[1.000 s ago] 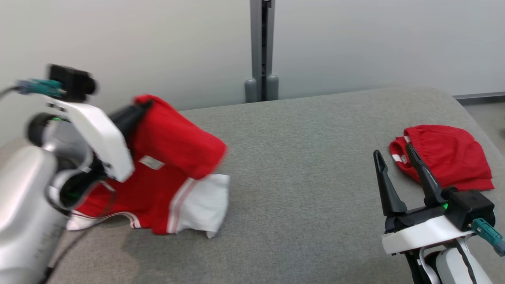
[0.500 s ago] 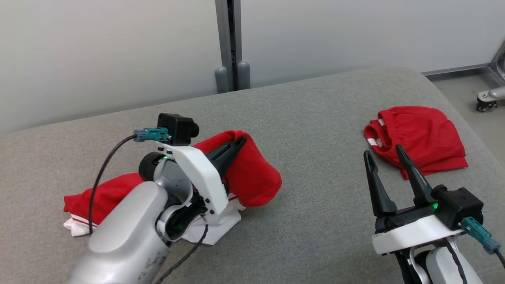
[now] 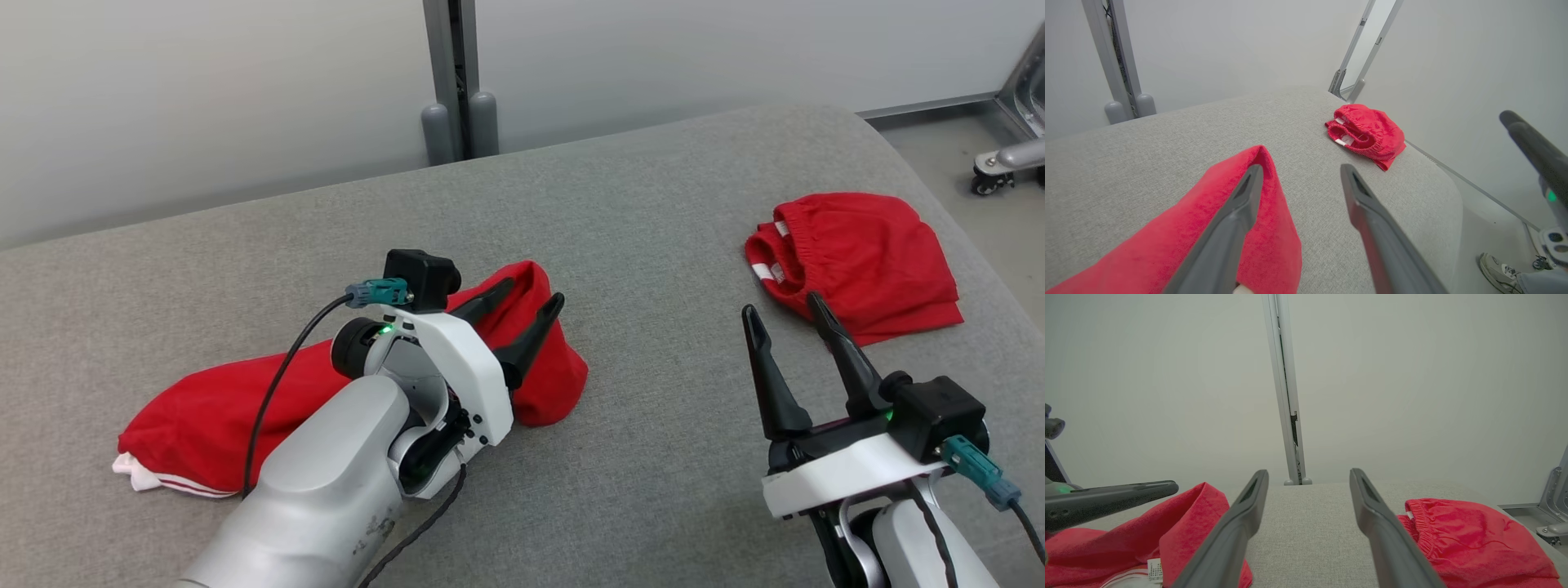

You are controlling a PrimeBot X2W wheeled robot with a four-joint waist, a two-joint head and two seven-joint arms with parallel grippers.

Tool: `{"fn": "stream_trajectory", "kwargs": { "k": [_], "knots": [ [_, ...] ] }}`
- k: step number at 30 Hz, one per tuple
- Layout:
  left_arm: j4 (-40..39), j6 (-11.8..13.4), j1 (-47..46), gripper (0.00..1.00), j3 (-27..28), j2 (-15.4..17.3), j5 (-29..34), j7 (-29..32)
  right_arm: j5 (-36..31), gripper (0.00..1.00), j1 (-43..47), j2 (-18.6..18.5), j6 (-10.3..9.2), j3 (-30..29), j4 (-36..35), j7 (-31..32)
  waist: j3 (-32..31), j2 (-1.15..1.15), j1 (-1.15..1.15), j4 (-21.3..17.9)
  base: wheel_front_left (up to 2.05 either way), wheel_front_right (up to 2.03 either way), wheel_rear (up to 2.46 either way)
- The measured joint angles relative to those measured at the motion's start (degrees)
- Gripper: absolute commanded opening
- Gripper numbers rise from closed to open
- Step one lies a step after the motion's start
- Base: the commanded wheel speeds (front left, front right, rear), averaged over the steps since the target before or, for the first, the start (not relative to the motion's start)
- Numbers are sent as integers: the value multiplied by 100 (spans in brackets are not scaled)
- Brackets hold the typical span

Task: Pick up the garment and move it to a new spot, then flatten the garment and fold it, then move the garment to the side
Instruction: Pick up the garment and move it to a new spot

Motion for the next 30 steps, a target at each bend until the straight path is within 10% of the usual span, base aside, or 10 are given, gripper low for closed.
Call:
{"fn": "stream_trajectory", "kwargs": {
  "k": [12, 23, 30],
  "knots": [
    [-291, 5, -74, 100, -222, 773, -79, -1059, -1, 100, 240, -183, 0, -107, 10, 0, -423, 0, 0, 571, 0, 0, 0],
    [-1785, 1055, 1382, 100, 1026, 1752, 387, -1405, -69, 100, 622, -115, 0, -416, -185, 0, -549, 0, 0, 833, 0, 0, 0],
    [-3255, 1521, 2895, 100, 2548, 1707, 1321, -1412, -133, 100, 812, -26, 0, -594, -249, 0, -538, 0, 0, 818, 0, 0, 0]
  ]
}}
